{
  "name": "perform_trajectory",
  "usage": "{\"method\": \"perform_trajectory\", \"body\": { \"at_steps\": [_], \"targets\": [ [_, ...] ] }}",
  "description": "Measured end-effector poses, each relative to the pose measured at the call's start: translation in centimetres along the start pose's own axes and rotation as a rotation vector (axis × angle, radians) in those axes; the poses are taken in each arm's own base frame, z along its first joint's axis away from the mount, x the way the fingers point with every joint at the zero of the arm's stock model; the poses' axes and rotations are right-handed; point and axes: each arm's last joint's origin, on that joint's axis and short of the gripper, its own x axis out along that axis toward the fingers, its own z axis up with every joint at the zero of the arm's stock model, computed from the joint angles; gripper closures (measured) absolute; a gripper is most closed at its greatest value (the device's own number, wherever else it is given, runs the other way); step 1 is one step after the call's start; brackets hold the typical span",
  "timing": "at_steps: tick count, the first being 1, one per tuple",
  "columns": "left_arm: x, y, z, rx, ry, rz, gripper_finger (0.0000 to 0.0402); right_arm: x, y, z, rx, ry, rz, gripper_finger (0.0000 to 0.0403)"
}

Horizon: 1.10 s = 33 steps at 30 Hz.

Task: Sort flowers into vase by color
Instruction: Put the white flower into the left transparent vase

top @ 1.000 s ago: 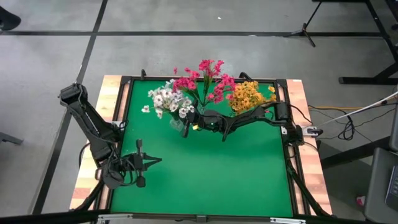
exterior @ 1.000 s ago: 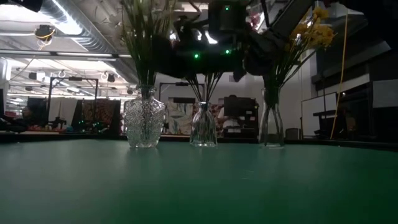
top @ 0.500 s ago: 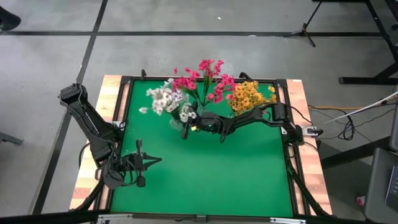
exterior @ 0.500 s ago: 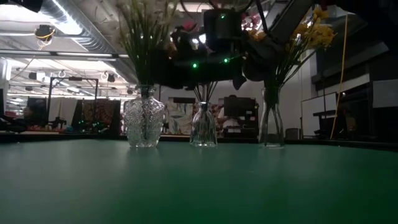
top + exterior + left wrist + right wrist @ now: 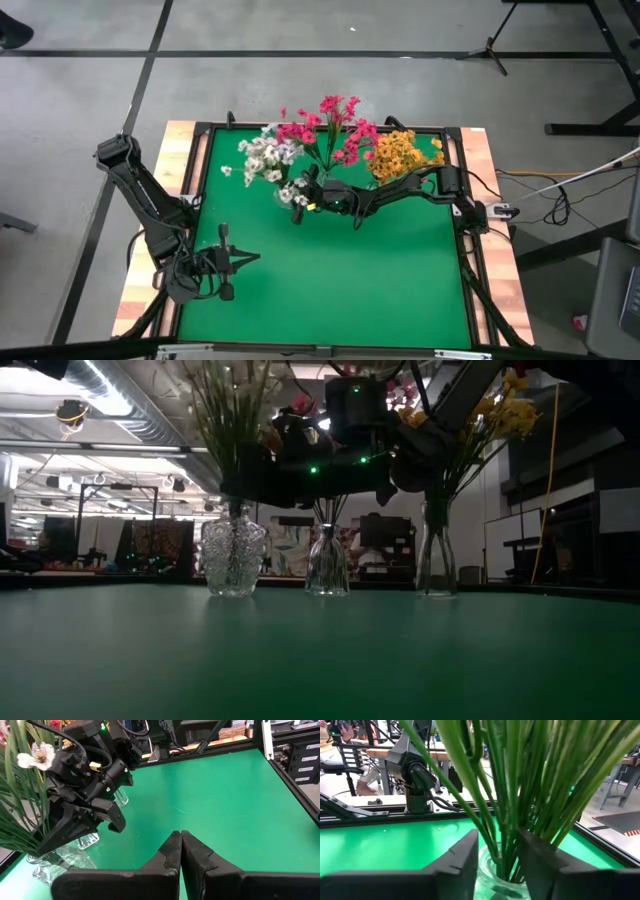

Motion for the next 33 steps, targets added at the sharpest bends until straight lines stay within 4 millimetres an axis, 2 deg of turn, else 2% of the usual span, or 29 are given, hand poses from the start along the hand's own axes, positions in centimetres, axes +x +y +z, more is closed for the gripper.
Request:
{"method": "perform_trajectory", "body": {
  "at_steps": [6,10,24,33],
  "targets": [
    [0.0,0.0,0.0,0.000,0.000,0.000,0.0401,0.0,0.0,0.2,0.000,0.000,-0.007,0.0227],
    [0.0,0.0,0.0,0.002,0.001,0.001,0.0401,0.0,0.0,0.2,0.003,0.005,-0.007,0.0211],
    [0.0,0.1,-0.2,0.027,0.013,0.005,0.0401,-0.7,2.0,0.0,-0.068,0.042,-0.074,0.0210],
    [0.0,0.1,-0.3,0.022,0.016,0.002,0.0401,-0.7,1.9,0.2,-0.071,0.051,-0.091,0.0210]
  ]
}}
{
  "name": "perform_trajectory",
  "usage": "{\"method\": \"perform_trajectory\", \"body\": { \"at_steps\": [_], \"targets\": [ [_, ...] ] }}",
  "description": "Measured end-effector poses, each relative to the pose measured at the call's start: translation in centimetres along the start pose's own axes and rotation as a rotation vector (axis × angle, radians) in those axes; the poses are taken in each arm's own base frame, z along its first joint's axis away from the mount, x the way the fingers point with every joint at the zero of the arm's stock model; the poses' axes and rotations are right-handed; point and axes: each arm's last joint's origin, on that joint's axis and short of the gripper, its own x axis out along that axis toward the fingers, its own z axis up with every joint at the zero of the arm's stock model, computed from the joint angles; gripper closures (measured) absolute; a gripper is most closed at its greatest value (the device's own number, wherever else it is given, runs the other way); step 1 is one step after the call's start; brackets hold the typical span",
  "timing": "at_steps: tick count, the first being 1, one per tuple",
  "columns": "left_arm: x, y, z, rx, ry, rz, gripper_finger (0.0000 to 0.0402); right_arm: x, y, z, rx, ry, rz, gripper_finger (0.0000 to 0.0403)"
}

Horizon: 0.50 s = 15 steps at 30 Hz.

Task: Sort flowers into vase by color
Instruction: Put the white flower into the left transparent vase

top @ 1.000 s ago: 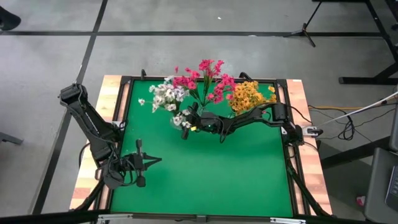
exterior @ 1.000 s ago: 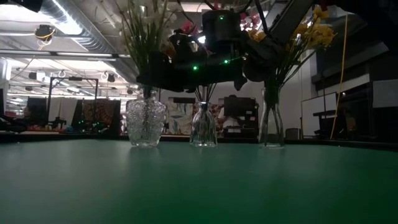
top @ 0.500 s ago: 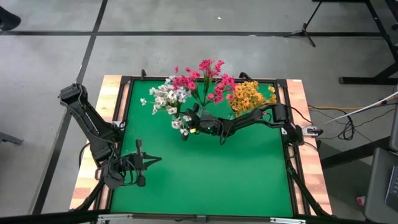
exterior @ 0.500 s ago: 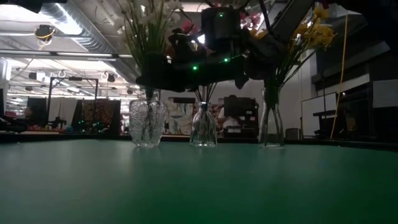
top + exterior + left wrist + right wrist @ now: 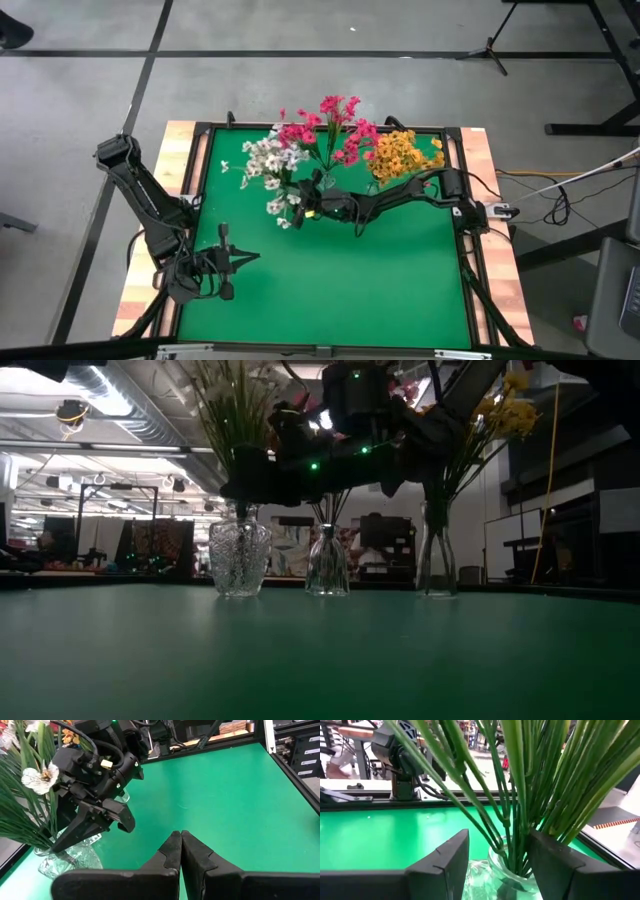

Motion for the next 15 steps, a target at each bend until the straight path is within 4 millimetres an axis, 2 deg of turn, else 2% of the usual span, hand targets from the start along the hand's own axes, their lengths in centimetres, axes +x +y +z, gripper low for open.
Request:
{"method": "perform_trajectory", "body": {
  "at_steps": [8,15],
  "targets": [
    [0.0,0.0,-0.1,0.007,0.004,0.001,0.0401,-0.8,-0.5,2.0,-0.023,0.056,0.006,0.0210],
    [0.0,0.0,-0.1,-0.011,0.004,0.002,0.0401,-1.2,-0.3,2.2,-0.016,0.114,0.057,0.0210]
  ]
}}
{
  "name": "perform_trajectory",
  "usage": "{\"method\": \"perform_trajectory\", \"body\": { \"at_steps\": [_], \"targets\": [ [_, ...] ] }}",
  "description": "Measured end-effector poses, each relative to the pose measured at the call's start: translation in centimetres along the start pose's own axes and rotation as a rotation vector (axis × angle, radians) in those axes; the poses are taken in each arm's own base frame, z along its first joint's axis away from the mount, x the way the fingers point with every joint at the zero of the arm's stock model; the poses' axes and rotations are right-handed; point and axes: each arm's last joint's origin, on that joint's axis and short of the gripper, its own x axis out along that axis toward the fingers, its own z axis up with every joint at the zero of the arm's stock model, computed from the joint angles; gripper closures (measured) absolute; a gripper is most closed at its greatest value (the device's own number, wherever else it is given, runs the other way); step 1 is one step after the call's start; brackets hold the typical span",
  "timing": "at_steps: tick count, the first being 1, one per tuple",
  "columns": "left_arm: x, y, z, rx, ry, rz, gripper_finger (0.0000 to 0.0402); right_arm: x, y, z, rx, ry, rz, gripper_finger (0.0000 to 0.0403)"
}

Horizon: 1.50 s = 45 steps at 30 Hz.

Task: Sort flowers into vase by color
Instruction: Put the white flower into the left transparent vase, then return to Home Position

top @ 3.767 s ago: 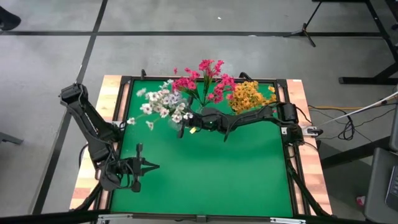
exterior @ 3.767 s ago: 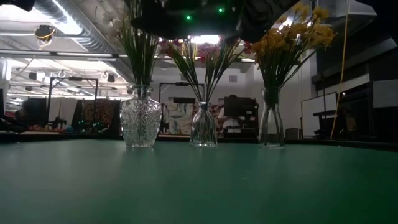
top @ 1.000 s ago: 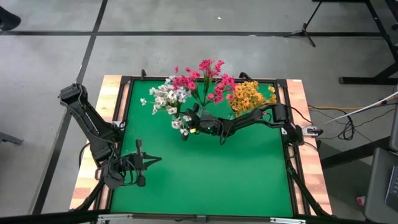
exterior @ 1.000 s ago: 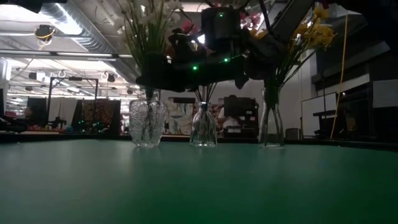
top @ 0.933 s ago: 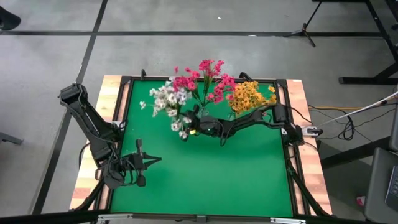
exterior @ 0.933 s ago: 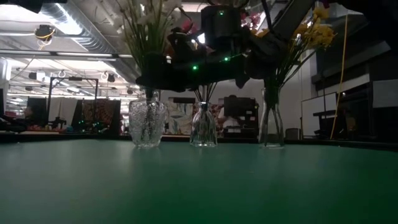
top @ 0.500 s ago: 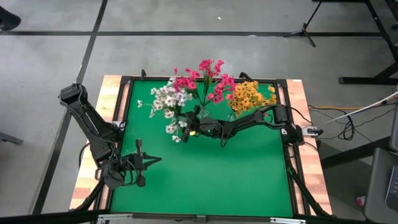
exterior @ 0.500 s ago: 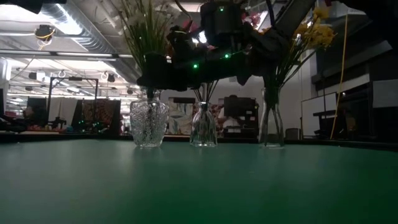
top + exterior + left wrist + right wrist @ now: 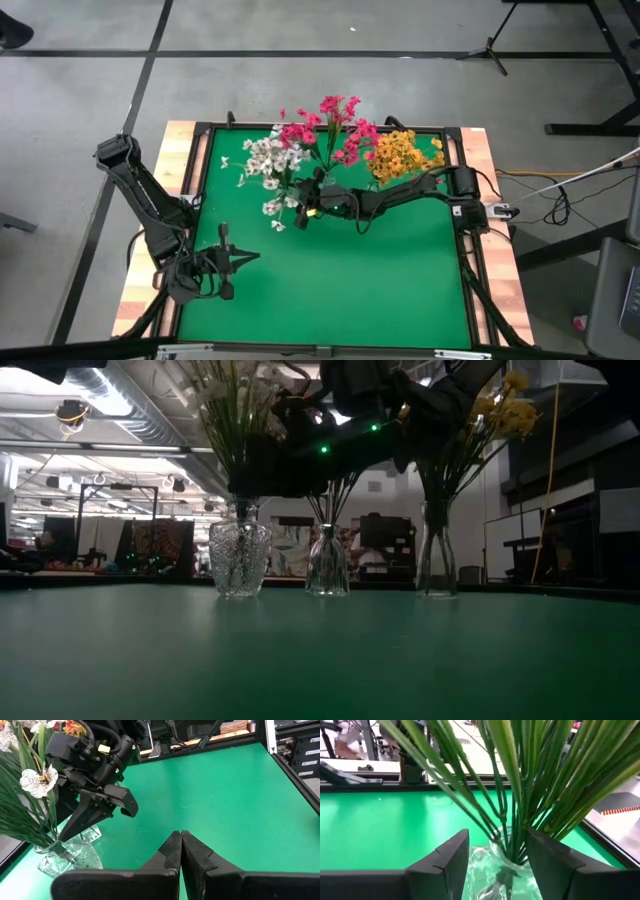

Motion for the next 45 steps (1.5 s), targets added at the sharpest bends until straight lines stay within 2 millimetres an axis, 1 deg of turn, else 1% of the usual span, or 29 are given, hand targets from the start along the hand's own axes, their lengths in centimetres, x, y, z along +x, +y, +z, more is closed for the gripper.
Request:
{"method": "perform_trajectory", "body": {
  "at_steps": [5,9,14,19,23,27,31,32,34,36,39,41,43,45],
  "targets": [
    [-0.1,-0.1,0.0,-0.002,-0.001,-0.008,0.0401,-0.6,1.0,0.1,-0.023,0.023,0.015,0.0210],
    [-0.2,-0.1,0.0,-0.006,-0.002,-0.013,0.0401,-1.1,1.4,0.7,-0.032,0.030,0.028,0.0210],
    [-0.2,-0.2,0.1,-0.010,-0.004,-0.016,0.0401,-2.1,1.2,1.7,-0.056,0.082,0.025,0.0210],
    [-0.3,0.1,0.5,-0.044,-0.025,-0.013,0.0401,-3.9,1.0,3.2,-0.084,0.152,0.050,0.0210],
    [-0.7,0.5,1.5,-0.093,-0.089,0.033,0.0401,-6.2,1.1,5.3,-0.103,0.174,0.085,0.0210],
    [-1.0,0.8,2.3,-0.074,-0.128,0.043,0.0401,-9.2,1.2,7.8,-0.120,0.179,0.114,0.0210],
    [-1.3,1.2,3.0,0.085,-0.152,0.067,0.0401,-13.1,1.1,10.5,-0.136,0.164,0.125,0.0210],
    [-1.4,1.2,3.3,0.092,-0.163,0.075,0.0401,-14.2,1.0,11.1,-0.140,0.158,0.128,0.0210],
    [-1.7,1.5,4.0,0.034,-0.196,0.094,0.0401,-16.4,1.0,12.5,-0.139,0.127,0.134,0.0210],
    [-2.1,2.0,5.1,-0.069,-0.240,0.116,0.0401,-18.8,0.7,13.8,-0.137,0.095,0.133,0.0210],
    [-3.0,3.1,6.3,-0.124,-0.279,0.107,0.0401,-22.5,0.2,15.4,-0.140,0.055,0.188,0.0210],
    [-3.6,4.2,7.0,-0.172,-0.302,0.099,0.0401,-24.8,-0.4,16.2,-0.165,0.033,0.225,0.0210],
    [-4.1,5.6,7.7,-0.243,-0.326,0.093,0.0401,-26.8,-1.1,16.6,-0.144,0.027,0.259,0.0210],
    [-4.5,6.9,8.2,-0.285,-0.351,0.061,0.0401,-28.5,-1.8,17.1,-0.113,0.000,0.267,0.0210]
  ]
}}
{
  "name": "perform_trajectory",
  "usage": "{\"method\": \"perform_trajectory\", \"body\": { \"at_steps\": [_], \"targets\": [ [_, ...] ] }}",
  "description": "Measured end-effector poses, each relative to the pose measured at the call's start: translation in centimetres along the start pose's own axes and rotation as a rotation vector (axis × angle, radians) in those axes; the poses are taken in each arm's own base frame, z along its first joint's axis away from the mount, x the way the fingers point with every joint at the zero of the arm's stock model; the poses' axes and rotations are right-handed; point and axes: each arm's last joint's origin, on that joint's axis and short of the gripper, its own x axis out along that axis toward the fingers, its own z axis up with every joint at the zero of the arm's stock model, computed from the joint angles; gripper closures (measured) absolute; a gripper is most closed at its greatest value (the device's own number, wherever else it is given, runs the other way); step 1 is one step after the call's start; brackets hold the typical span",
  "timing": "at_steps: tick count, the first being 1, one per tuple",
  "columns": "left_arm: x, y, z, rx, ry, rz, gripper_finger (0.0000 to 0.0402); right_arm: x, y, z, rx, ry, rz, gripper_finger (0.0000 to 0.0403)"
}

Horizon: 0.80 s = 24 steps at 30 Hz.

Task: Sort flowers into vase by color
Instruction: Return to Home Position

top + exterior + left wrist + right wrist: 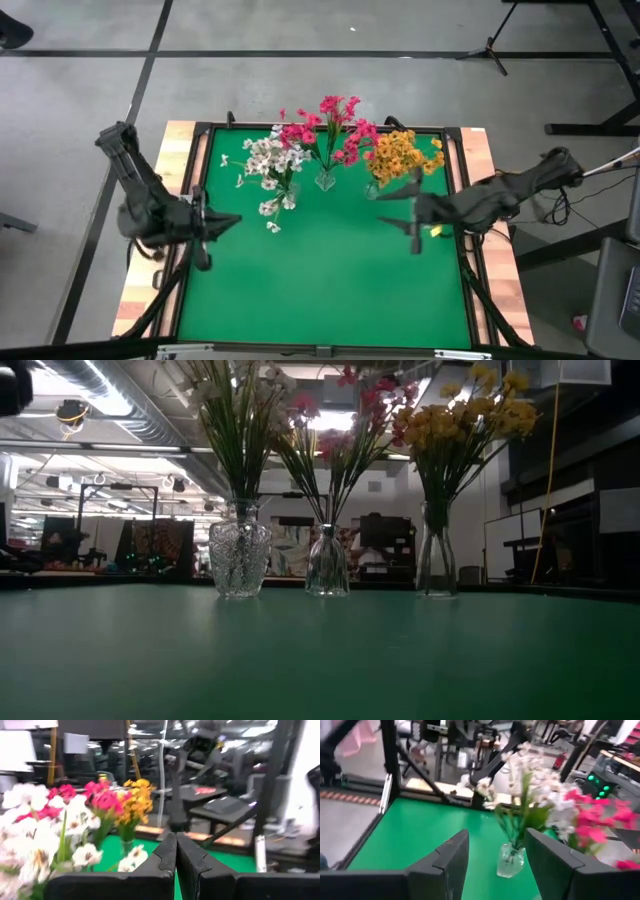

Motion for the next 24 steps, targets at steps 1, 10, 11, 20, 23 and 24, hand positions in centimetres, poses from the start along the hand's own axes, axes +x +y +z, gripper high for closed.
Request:
{"method": "perform_trajectory", "body": {
  "at_steps": [1,10,11,20,23,24],
  "targets": [
    [-0.1,0.6,0.5,-0.025,-0.012,-0.028,0.0401,-0.8,-0.3,0.2,0.016,-0.012,-0.011,0.0210],
    [-1.6,5.3,3.5,-0.202,-0.109,-0.147,0.0401,-5.5,-2.9,0.3,0.119,-0.066,-0.029,0.0210],
    [-1.7,5.6,3.5,-0.191,-0.108,-0.155,0.0401,-5.7,-3.0,0.1,0.113,-0.073,-0.028,0.0210],
    [-3.3,8.3,4.3,-0.219,-0.190,-0.465,0.0401,-8.2,-3.9,-4.6,0.183,-0.283,0.027,0.0210],
    [-3.8,9.4,4.1,-0.233,-0.186,-0.534,0.0401,-8.5,-4.0,-6.4,0.208,-0.331,0.012,0.0210],
    [-4.0,9.7,3.9,-0.216,-0.175,-0.559,0.0401,-8.5,-4.0,-7.0,0.210,-0.331,0.004,0.0210]
  ]
}}
